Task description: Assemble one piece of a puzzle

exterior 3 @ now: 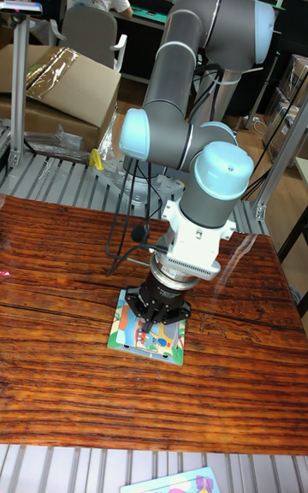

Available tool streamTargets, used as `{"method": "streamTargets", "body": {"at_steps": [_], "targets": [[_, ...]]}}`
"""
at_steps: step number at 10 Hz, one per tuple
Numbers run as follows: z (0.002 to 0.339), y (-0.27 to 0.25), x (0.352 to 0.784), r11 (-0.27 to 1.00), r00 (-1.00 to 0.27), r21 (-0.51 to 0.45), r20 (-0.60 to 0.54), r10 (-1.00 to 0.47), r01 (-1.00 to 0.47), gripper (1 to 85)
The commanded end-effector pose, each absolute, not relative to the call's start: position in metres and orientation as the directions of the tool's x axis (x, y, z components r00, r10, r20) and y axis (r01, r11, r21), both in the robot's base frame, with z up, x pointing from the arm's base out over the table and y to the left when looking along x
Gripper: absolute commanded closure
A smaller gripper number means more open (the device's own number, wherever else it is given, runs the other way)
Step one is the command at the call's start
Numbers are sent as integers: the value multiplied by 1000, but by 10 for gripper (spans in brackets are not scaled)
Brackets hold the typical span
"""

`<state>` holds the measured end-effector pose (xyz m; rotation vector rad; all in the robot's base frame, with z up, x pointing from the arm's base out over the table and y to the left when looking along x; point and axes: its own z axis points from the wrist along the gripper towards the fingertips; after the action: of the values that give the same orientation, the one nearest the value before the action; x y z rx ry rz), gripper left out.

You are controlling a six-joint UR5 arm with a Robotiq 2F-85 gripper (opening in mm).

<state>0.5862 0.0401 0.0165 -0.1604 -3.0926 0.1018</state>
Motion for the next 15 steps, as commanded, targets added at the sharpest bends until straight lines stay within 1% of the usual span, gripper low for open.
{"method": "streamTargets", "body": {"at_steps": [1,6,10,15], "targets": [[16,40,588,994,-994,-63,40,97,94,843],[15,41,595,994,-995,-51,27,96,94,843],[13,49,601,996,-996,-18,6,90,90,843],[3,46,607,996,-996,-29,-15,86,86,843]]}}
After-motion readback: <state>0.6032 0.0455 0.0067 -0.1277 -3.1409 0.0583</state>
